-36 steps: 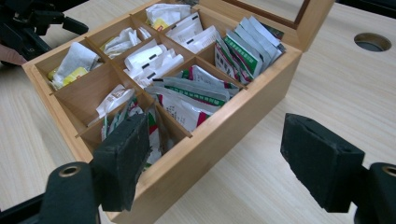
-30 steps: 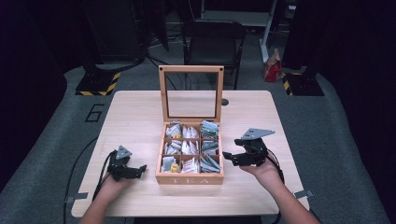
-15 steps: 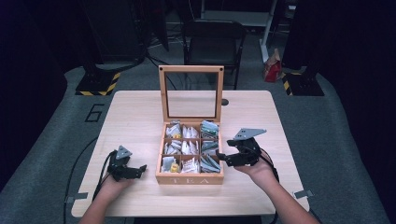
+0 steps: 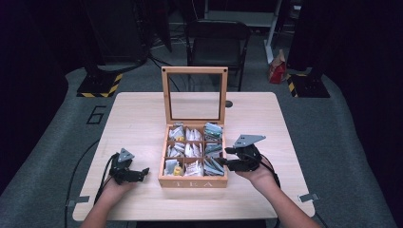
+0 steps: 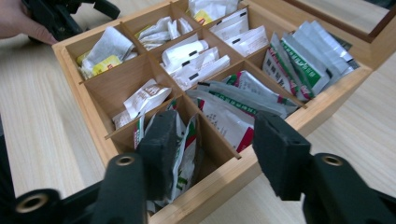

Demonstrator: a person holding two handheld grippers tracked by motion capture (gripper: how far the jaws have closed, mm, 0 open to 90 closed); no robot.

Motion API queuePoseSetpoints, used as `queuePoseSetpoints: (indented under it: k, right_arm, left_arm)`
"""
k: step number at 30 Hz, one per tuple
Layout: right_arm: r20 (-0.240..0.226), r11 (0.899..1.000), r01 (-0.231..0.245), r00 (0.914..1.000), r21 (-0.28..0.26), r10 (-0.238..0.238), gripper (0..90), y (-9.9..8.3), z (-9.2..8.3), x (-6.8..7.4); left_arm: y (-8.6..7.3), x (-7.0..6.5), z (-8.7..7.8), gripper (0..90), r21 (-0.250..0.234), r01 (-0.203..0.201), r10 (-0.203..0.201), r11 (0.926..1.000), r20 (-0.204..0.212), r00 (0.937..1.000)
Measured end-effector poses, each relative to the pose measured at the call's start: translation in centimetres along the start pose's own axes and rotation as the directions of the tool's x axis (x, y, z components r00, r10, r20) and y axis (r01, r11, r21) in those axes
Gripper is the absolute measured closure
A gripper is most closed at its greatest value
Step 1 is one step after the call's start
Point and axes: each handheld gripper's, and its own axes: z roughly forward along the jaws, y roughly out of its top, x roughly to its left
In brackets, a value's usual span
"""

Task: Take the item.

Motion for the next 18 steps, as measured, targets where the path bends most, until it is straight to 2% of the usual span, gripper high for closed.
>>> queuePoseSetpoints:
  k: [3,4,18]
  right_arm:
    - [-0.004,1.000,0.009,1.0000,0.011,-0.009,57.4,-0.1,0.2,0.3]
    - [-0.004,1.000,0.020,0.9998,0.012,-0.020,58.0,-0.1,0.3,0.3]
    - [-0.035,0.998,0.019,0.9992,0.052,-0.017,68.2,-0.8,1.7,0.8]
  left_arm:
    - [0.0,0.0,0.0,4.2,0.000,0.000,0.000,1.0000,0.000,1.0000]
    - [0.0,0.0,0.0,4.2,-0.001,0.000,0.000,1.0000,-0.002,1.0000]
    - [0.0,0.0,0.0,4.2,0.001,-0.001,0.001,1.0000,0.000,1.0000]
